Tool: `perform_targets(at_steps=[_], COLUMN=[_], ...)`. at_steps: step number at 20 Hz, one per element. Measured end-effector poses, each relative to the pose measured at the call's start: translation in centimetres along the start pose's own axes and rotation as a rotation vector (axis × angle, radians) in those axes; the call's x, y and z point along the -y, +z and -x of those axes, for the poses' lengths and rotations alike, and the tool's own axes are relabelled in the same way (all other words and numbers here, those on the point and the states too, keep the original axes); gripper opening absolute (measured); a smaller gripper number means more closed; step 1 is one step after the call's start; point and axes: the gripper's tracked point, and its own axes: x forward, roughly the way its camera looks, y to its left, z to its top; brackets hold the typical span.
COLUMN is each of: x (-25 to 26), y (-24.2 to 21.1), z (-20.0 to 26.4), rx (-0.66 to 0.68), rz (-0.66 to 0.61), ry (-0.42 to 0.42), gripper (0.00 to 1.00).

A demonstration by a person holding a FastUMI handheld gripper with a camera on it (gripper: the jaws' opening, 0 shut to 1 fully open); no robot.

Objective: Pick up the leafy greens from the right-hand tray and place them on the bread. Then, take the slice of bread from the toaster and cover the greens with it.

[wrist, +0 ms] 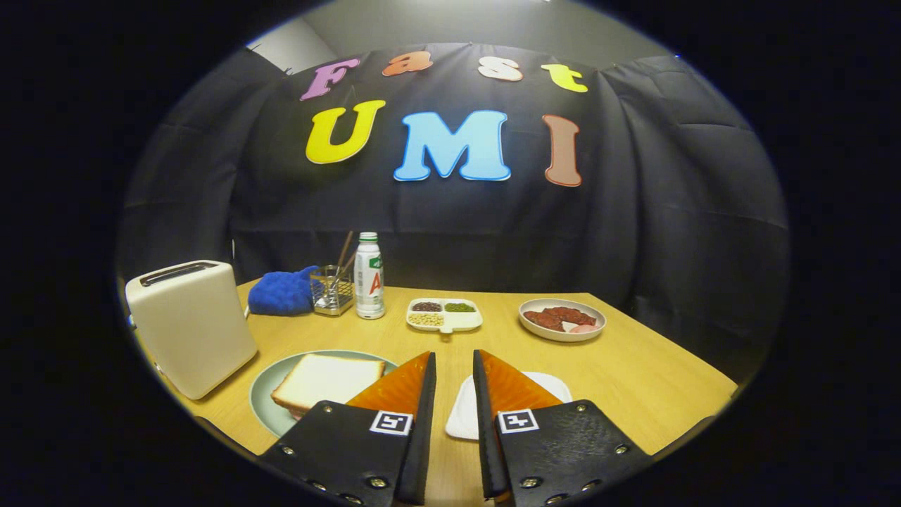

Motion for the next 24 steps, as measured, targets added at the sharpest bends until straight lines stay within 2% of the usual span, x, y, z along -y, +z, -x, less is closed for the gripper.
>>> perform_targets(at_steps=[4,7,10,14,16,17,18,22,24], x=[4.9,7.1,12.0,16.2,19.4,21.1,22.5,25.9,26.6], y=[1.2,0.4,1.1,1.8,2.0,2.1,2.2,2.5,2.1], z=[-0.4,-0.7,-0.3,1.1,1.4,1.6,1.8,2.7,2.9], rx=[0.057,0.032,0.070,0.090,0.096,0.105,0.112,0.159,0.161], rz=[0.015,0.048,0.128,0.033,0.020,0.033,0.049,0.071,0.082], ry=[-0.028,0.023,-0.026,0.049,0.025,-0.004,-0.026,-0.059,-0.050], gripper=[0.30,0.30,0.30,0.30,0.30,0.39,0.41,0.41,0.41])
